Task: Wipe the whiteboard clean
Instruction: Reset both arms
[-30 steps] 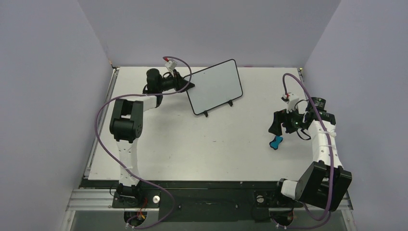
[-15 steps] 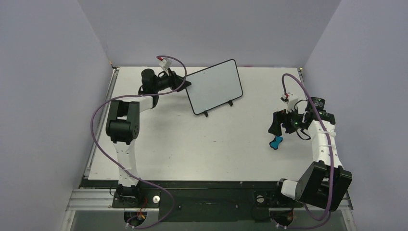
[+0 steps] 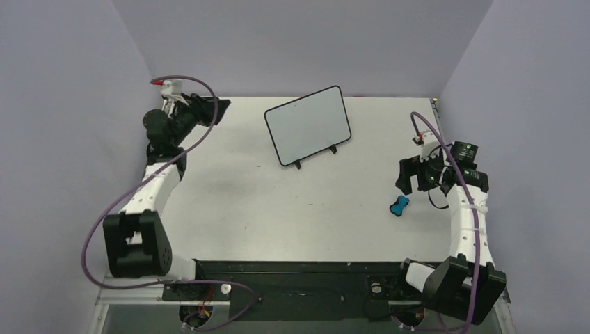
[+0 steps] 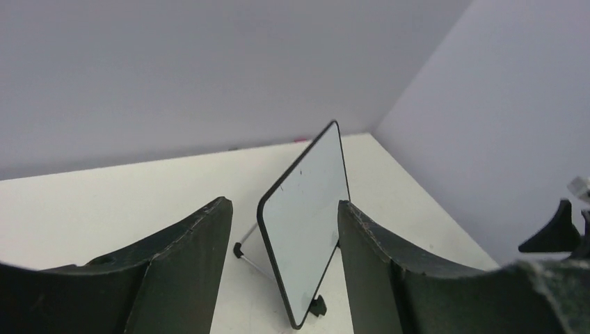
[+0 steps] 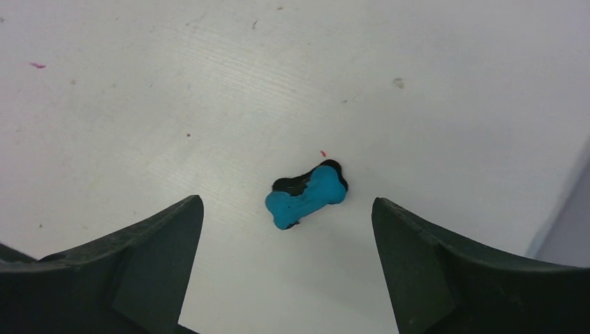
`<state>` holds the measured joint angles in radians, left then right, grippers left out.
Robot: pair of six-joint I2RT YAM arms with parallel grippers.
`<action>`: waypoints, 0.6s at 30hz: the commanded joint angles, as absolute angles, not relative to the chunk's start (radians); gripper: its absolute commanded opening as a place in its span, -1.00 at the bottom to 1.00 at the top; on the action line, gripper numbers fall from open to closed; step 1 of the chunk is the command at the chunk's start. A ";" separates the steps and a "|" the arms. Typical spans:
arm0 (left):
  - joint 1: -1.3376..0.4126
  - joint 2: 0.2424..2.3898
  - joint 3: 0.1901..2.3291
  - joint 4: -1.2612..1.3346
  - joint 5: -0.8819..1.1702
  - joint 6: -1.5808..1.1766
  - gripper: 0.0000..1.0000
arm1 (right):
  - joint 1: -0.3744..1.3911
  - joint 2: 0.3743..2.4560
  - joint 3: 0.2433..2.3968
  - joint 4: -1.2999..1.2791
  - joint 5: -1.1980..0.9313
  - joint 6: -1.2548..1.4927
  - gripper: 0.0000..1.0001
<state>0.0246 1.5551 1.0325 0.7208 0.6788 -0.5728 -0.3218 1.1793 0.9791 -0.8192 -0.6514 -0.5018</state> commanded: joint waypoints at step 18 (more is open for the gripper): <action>0.079 0.665 1.020 -0.559 0.336 -0.410 0.22 | -0.530 0.858 1.189 -0.723 -0.437 -0.165 0.76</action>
